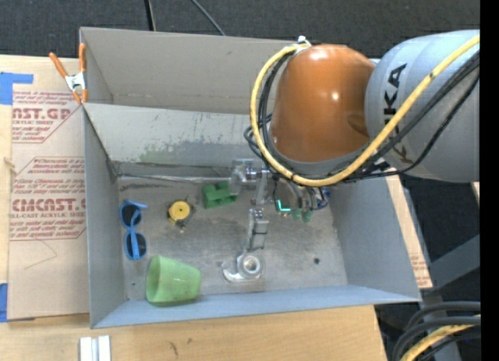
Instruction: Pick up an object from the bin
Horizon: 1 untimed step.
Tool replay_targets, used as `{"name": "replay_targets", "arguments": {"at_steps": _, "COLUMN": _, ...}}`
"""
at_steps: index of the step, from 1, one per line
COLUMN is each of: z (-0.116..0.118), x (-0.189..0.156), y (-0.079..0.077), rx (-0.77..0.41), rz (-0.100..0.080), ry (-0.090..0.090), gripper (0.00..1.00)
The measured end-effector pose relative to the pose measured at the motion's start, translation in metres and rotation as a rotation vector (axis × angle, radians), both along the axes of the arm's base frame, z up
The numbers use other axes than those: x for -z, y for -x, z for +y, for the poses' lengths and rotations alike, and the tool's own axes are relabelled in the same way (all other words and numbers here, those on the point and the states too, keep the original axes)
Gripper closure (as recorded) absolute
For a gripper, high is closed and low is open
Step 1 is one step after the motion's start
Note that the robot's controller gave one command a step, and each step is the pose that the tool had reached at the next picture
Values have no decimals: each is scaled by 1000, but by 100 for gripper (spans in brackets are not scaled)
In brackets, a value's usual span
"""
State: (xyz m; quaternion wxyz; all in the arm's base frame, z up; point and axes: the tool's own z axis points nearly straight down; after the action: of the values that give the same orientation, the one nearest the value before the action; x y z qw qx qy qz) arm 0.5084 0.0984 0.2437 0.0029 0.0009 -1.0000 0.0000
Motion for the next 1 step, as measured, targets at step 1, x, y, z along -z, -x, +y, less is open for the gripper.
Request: {"name": "replay_targets", "arguments": {"at_steps": 1, "z": 43, "x": 161, "y": 30, "rx": -163, "rz": -2, "ry": -1, "gripper": 0}}
